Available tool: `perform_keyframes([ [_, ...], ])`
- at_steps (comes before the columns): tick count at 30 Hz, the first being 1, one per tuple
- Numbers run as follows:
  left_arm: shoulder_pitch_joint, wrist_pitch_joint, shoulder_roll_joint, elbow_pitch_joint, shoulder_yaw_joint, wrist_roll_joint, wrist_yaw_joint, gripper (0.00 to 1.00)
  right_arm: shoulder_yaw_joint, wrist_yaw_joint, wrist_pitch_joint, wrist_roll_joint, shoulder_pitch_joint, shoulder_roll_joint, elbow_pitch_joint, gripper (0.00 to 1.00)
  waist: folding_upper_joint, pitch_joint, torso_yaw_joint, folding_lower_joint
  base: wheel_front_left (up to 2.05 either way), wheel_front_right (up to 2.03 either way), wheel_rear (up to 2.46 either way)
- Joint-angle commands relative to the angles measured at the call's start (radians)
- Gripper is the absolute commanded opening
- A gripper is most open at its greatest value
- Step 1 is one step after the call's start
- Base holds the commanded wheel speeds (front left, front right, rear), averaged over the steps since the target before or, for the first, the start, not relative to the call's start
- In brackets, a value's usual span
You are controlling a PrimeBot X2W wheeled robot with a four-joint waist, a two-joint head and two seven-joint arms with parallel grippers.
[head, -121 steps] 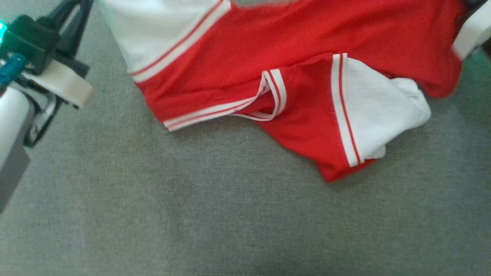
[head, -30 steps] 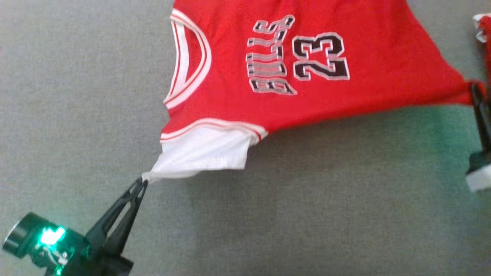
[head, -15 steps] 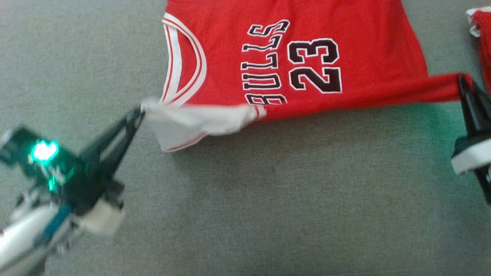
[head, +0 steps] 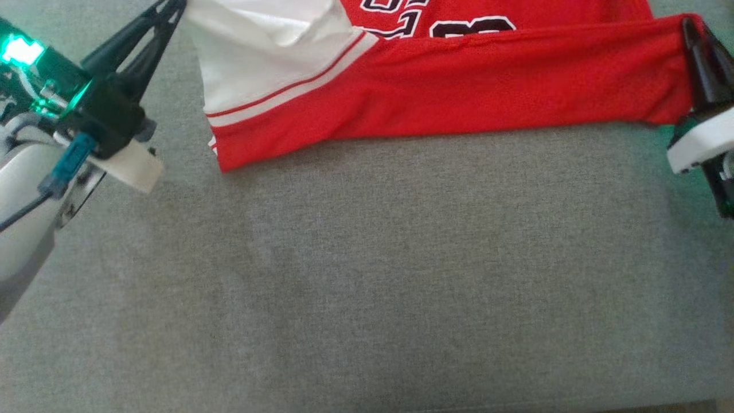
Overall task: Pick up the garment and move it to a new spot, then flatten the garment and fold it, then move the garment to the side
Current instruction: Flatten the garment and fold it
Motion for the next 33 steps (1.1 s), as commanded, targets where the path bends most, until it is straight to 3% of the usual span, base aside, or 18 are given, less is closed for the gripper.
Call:
perform_keyframes([
  [1, -0.034, -0.004, 0.032, 0.006, 0.045, 0.005, -0.001, 0.44, 0.015, -0.001, -0.015, 0.018, -0.003, -0.003, -0.008, 1.00, 0.0000, 0.005, -0.001, -0.0003, 0.00, 0.00, 0.00],
  [2, -0.035, -0.005, 0.020, 0.029, 0.043, 0.001, -0.001, 1.00, 0.021, -0.001, -0.018, 0.028, -0.015, 0.003, 0.003, 1.00, 0.0000, 0.006, -0.002, -0.0003, 0.00, 0.00, 0.00],
  [5, -0.004, -0.005, -0.017, 0.085, 0.054, -0.035, 0.032, 1.00, 0.040, -0.001, -0.027, 0.046, -0.032, 0.018, 0.013, 1.00, 0.0000, -0.001, -0.003, -0.0003, 0.00, 0.00, 0.00],
  [8, 0.125, -0.033, -0.088, 0.070, 0.109, -0.163, 0.108, 1.00, 0.026, -0.001, -0.031, 0.053, -0.011, 0.028, -0.014, 1.00, 0.0000, -0.025, -0.004, -0.0003, 0.00, 0.00, 0.00],
  [13, 0.316, -0.058, -0.162, -0.001, 0.145, -0.307, 0.155, 1.00, -0.025, -0.001, -0.031, 0.037, 0.067, 0.043, -0.071, 1.00, 0.0000, -0.048, -0.001, -0.0003, 0.00, 0.00, 0.00],
  [21, 0.440, -0.068, -0.224, 0.012, 0.172, -0.410, 0.184, 1.00, -0.065, -0.001, -0.031, 0.015, 0.129, 0.068, -0.096, 1.00, 0.0000, -0.061, -0.001, -0.0003, 0.00, 0.00, 0.00],
  [28, 0.448, -0.032, -0.258, 0.073, 0.145, -0.443, 0.151, 1.00, -0.072, -0.001, -0.031, 0.010, 0.134, 0.077, -0.092, 1.00, 0.0000, -0.060, -0.009, -0.0003, 0.00, 0.00, 0.00],
  [29, 0.449, -0.022, -0.261, 0.080, 0.139, -0.445, 0.148, 0.87, -0.073, -0.001, -0.031, 0.010, 0.134, 0.077, -0.090, 1.00, 0.0000, -0.060, -0.010, -0.0003, 0.00, 0.00, 0.00],
  [30, 0.450, -0.012, -0.263, 0.088, 0.134, -0.447, 0.147, 0.43, -0.073, -0.001, -0.031, 0.010, 0.134, 0.077, -0.089, 1.00, 0.0000, -0.059, -0.010, -0.0003, 0.00, 0.00, 0.00],
  [31, 0.449, -0.006, -0.264, 0.096, 0.130, -0.448, 0.145, 0.18, -0.073, -0.001, -0.031, 0.011, 0.135, 0.079, -0.087, 1.00, 0.0000, -0.059, -0.011, -0.0003, 0.00, 0.00, 0.00],
  [32, 0.448, -0.004, -0.265, 0.101, 0.128, -0.448, 0.141, 0.00, -0.073, -0.001, -0.031, 0.020, 0.136, 0.086, -0.081, 1.00, 0.0000, -0.058, -0.012, -0.0003, 0.00, 0.00, 0.00],
  [33, 0.447, -0.003, -0.265, 0.104, 0.125, -0.449, 0.137, 0.00, -0.076, -0.001, -0.031, 0.037, 0.138, 0.095, -0.072, 1.00, 0.0000, -0.058, -0.012, -0.0003, 0.00, 0.00, 0.00],
])
